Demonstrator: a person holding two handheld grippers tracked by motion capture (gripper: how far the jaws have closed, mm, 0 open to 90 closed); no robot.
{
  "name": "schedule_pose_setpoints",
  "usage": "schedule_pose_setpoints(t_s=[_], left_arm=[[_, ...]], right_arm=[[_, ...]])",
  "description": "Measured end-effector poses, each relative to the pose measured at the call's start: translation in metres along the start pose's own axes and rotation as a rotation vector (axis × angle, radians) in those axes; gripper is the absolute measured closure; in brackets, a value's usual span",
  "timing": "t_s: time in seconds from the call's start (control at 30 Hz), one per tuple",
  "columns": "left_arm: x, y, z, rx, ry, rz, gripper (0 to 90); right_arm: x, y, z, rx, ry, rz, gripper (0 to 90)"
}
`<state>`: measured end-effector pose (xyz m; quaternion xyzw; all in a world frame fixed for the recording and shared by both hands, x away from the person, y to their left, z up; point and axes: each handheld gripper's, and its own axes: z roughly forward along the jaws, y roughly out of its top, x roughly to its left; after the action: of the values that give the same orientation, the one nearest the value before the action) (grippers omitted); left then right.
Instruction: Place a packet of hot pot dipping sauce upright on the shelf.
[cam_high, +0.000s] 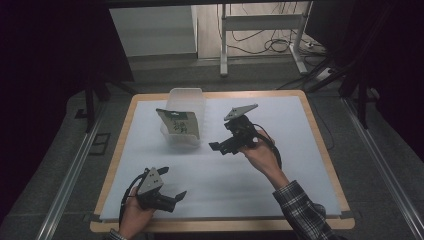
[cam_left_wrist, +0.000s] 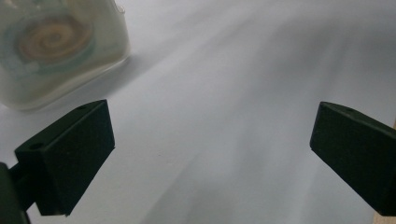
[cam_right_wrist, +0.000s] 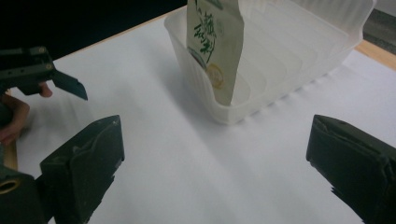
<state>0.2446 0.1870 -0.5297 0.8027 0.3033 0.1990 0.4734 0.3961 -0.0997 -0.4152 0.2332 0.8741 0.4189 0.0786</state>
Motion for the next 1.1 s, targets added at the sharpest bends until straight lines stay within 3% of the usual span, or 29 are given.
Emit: schedule_pose_setpoints(t_s=[0.6, 1.1], left_arm=[[0.0, 0.0, -0.001, 0.004, 0.0, -0.002, 0.0], [0.0, -0.001, -0.002, 0.005, 0.003, -0.005, 0.0]], right_arm=[[-0.001, -0.042, -0.012, 0.006, 0.019, 0.046, 0.3], [-0.005, -0.073, -0.034, -0.006, -0.011, 0.073, 0.0]])
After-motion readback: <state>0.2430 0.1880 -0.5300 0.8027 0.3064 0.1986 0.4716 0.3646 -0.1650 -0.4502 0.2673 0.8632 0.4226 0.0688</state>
